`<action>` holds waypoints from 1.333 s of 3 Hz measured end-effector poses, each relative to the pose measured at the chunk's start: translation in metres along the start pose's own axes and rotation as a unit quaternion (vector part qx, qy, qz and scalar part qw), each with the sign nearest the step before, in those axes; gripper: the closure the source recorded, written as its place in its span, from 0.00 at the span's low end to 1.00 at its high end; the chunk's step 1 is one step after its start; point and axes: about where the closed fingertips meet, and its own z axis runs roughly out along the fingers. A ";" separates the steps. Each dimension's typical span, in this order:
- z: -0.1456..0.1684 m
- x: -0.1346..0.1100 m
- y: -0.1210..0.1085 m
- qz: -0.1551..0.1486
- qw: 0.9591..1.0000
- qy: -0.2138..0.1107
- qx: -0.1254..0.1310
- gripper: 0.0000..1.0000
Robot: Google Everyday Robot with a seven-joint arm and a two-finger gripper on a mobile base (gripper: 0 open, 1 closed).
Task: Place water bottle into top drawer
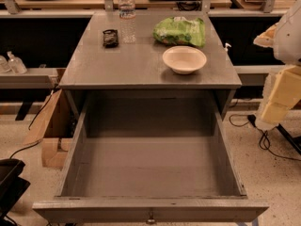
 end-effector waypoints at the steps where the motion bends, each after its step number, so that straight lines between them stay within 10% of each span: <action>1: 0.000 0.000 0.000 0.000 1.000 0.000 0.000 0.00; 3: 0.008 -0.008 -0.073 0.061 0.994 -0.077 0.042 0.00; 4: 0.022 -0.015 -0.109 0.118 0.980 -0.147 0.057 0.00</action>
Offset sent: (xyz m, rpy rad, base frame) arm 0.0727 -0.0158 0.0195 0.1292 -0.1397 -0.0604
